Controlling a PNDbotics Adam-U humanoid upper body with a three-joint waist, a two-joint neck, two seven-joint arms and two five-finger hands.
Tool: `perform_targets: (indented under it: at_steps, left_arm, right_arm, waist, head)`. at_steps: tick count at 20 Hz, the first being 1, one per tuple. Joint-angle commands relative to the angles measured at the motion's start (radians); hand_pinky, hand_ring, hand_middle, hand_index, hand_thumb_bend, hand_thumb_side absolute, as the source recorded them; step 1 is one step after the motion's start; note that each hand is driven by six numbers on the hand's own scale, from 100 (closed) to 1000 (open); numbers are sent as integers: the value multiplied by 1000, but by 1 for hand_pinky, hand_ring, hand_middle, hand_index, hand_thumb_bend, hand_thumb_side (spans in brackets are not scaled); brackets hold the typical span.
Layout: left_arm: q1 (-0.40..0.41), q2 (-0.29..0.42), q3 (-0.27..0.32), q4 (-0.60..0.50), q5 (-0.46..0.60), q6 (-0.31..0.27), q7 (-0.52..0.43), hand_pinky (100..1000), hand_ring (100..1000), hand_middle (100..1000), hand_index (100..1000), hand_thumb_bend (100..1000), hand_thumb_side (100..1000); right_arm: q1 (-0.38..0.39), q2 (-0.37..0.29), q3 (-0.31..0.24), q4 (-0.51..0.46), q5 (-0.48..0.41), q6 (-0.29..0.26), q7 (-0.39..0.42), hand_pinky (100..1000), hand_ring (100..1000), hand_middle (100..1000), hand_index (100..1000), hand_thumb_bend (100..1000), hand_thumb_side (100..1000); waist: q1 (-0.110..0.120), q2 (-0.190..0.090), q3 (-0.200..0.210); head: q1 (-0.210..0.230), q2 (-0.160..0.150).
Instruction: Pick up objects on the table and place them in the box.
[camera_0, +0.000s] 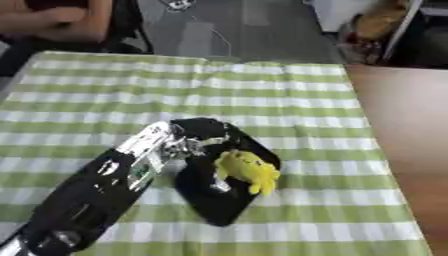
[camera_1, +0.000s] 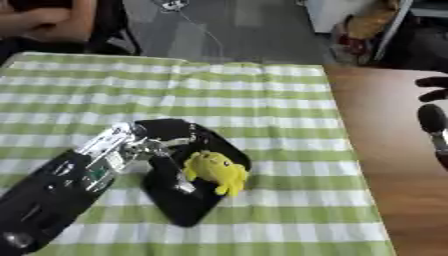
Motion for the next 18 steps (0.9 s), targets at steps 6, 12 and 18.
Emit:
perform_targets:
  at_steps: [6, 12, 18]
  left_arm:
    - [-12, 19, 19, -29, 4, 7, 2, 825, 798, 846, 892, 1000, 623]
    - [0, 12, 45, -47, 45, 17, 85, 794, 812, 886, 997, 968, 851]
    - [32, 11, 88, -86, 213, 38, 483, 742, 800, 881, 1000, 899, 904]
  right_arm:
    - [-8, -18, -8, -15, 4, 3, -2, 600, 711, 790, 922, 643, 1000]
    - [-7, -18, -9, -14, 4, 4, -3, 599, 711, 789, 922, 642, 1000]
    - [-6, -17, -11, -16, 4, 5, -7, 599, 711, 789, 922, 641, 1000]
  waist:
    - [-1, -17, 3]
    - [-2, -17, 5]
    - [-2, -16, 6]
  head:
    - [-3, -9]
    - [-6, -9]
    - [-10, -11]
